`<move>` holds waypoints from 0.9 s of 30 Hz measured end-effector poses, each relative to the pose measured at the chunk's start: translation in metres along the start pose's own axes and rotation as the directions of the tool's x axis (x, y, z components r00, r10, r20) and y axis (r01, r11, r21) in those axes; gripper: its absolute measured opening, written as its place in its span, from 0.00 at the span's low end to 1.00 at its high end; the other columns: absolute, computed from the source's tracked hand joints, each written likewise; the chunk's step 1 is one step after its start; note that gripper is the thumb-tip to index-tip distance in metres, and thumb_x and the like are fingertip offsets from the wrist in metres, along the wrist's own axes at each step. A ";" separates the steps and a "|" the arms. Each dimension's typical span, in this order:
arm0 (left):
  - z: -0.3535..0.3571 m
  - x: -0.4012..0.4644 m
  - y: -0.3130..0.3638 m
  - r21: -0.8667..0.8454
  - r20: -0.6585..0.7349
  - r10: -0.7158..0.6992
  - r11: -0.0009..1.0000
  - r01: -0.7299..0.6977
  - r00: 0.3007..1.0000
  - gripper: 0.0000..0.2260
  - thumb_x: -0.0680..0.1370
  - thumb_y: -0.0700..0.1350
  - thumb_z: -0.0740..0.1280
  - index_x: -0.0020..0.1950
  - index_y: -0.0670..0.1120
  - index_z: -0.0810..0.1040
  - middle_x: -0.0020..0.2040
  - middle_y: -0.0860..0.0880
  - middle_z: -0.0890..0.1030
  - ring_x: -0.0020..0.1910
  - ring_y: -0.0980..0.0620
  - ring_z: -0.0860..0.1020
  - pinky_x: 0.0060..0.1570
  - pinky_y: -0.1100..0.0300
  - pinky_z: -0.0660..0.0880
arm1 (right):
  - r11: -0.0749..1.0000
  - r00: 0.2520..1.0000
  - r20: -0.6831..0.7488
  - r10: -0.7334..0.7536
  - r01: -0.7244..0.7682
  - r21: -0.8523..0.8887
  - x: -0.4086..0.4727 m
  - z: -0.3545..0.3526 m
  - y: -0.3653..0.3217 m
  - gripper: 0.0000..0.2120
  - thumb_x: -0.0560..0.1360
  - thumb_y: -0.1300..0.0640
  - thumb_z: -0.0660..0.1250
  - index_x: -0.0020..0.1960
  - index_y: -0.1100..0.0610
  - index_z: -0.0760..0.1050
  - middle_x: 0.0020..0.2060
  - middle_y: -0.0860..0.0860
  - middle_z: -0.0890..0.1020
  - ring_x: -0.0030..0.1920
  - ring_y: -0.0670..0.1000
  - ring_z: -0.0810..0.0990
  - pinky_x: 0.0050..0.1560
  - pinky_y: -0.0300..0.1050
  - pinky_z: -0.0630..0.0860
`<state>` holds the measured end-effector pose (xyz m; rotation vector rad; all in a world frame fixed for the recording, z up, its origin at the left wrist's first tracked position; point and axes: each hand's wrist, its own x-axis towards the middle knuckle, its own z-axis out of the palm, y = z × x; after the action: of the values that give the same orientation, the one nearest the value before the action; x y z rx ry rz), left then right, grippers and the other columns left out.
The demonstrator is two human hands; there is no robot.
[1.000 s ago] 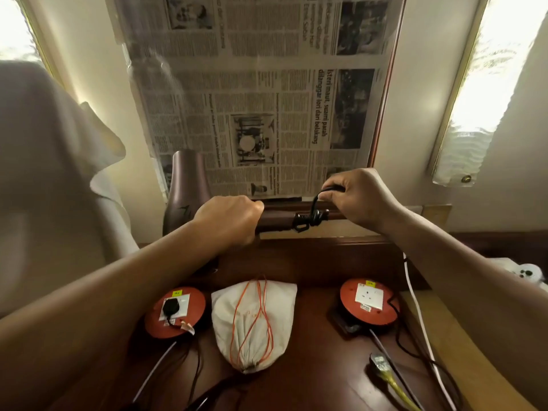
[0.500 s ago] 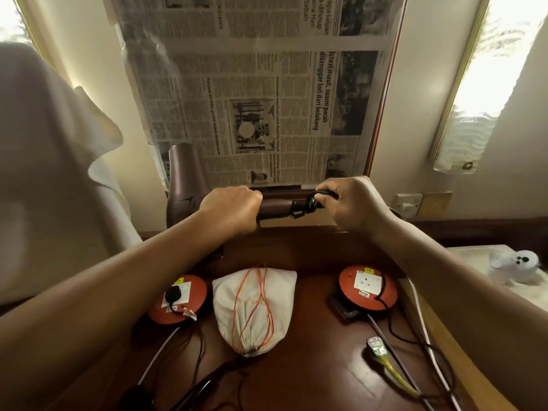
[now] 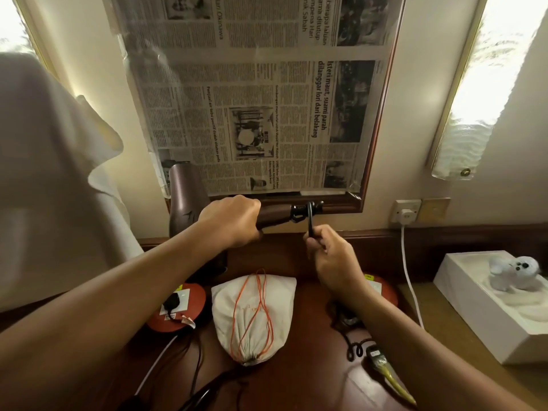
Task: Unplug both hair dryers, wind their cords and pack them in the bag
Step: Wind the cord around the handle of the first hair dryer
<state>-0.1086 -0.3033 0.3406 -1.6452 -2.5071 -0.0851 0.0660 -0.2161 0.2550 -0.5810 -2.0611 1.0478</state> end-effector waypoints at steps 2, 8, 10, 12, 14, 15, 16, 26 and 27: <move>0.002 0.000 0.003 -0.030 0.008 0.011 0.999 -0.010 1.000 0.14 0.73 0.53 0.69 0.55 0.52 0.74 0.42 0.53 0.75 0.42 0.51 0.76 0.40 0.56 0.72 | 0.978 0.991 0.055 0.118 -0.126 0.164 -0.004 0.005 0.002 0.05 0.80 0.59 0.59 0.49 0.59 0.73 0.33 0.50 0.73 0.30 0.45 0.70 0.30 0.40 0.68; 0.003 -0.003 0.001 -0.111 0.047 0.007 0.994 -0.002 0.999 0.14 0.71 0.53 0.70 0.54 0.52 0.74 0.43 0.53 0.76 0.42 0.52 0.76 0.40 0.57 0.72 | 0.811 0.933 0.242 0.267 -0.353 0.467 -0.013 0.004 0.012 0.16 0.79 0.47 0.58 0.45 0.60 0.73 0.27 0.51 0.66 0.24 0.48 0.61 0.23 0.39 0.59; 0.002 -0.004 0.001 -0.117 0.039 0.017 0.993 -0.013 0.999 0.14 0.71 0.54 0.71 0.53 0.52 0.74 0.42 0.53 0.76 0.42 0.52 0.76 0.39 0.57 0.71 | 0.738 0.918 0.303 0.256 -0.388 0.552 -0.016 0.006 0.015 0.18 0.80 0.47 0.56 0.46 0.61 0.73 0.27 0.51 0.64 0.25 0.49 0.58 0.22 0.37 0.57; 0.000 -0.006 0.002 -0.130 0.030 0.023 0.991 -0.019 0.999 0.14 0.71 0.54 0.71 0.52 0.52 0.73 0.42 0.54 0.75 0.42 0.52 0.76 0.38 0.57 0.71 | 0.641 0.902 0.359 0.239 -0.425 0.640 -0.017 0.007 0.014 0.16 0.82 0.51 0.54 0.50 0.61 0.74 0.28 0.51 0.65 0.25 0.49 0.57 0.22 0.37 0.56; -0.002 -0.007 0.002 -0.177 0.036 0.022 0.984 -0.016 0.999 0.13 0.71 0.54 0.71 0.52 0.53 0.73 0.42 0.54 0.75 0.42 0.53 0.76 0.39 0.57 0.71 | 0.567 0.894 0.386 0.227 -0.444 0.694 -0.016 0.005 0.014 0.15 0.82 0.56 0.53 0.53 0.63 0.75 0.29 0.51 0.66 0.26 0.48 0.59 0.23 0.38 0.57; -0.003 -0.008 0.001 -0.200 0.040 0.023 0.980 -0.014 0.999 0.13 0.70 0.53 0.71 0.51 0.53 0.74 0.42 0.54 0.75 0.42 0.53 0.76 0.40 0.57 0.73 | 0.557 0.894 0.390 0.222 -0.444 0.702 -0.015 0.004 0.015 0.15 0.82 0.57 0.53 0.54 0.63 0.75 0.29 0.51 0.67 0.26 0.48 0.59 0.23 0.37 0.58; -0.003 -0.009 0.000 -0.216 0.043 0.025 0.976 -0.015 0.999 0.12 0.70 0.53 0.71 0.51 0.54 0.74 0.42 0.54 0.76 0.42 0.53 0.77 0.40 0.57 0.74 | 0.565 0.896 0.388 0.217 -0.439 0.698 -0.014 0.004 0.016 0.14 0.81 0.57 0.53 0.53 0.63 0.76 0.29 0.51 0.67 0.26 0.47 0.60 0.24 0.37 0.58; -0.019 -0.018 0.004 -0.159 0.031 0.120 0.981 -0.113 0.992 0.12 0.71 0.54 0.71 0.50 0.56 0.72 0.41 0.55 0.75 0.42 0.54 0.77 0.42 0.57 0.75 | 0.675 0.855 0.450 0.259 -0.493 0.549 -0.006 0.002 0.028 0.23 0.79 0.43 0.56 0.31 0.56 0.71 0.25 0.49 0.63 0.23 0.47 0.59 0.25 0.39 0.56; -0.019 -0.019 0.003 -0.158 0.042 0.132 0.980 -0.124 0.990 0.12 0.71 0.54 0.71 0.51 0.56 0.73 0.42 0.55 0.75 0.41 0.54 0.77 0.42 0.57 0.76 | 0.664 0.857 0.460 0.234 -0.486 0.568 -0.004 -0.001 0.030 0.21 0.79 0.45 0.56 0.32 0.55 0.72 0.26 0.50 0.64 0.24 0.47 0.59 0.24 0.39 0.55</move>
<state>-0.0970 -0.3214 0.3564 -1.8876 -2.4809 -0.2310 0.0707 -0.2017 0.2293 -0.4507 -1.6685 2.1572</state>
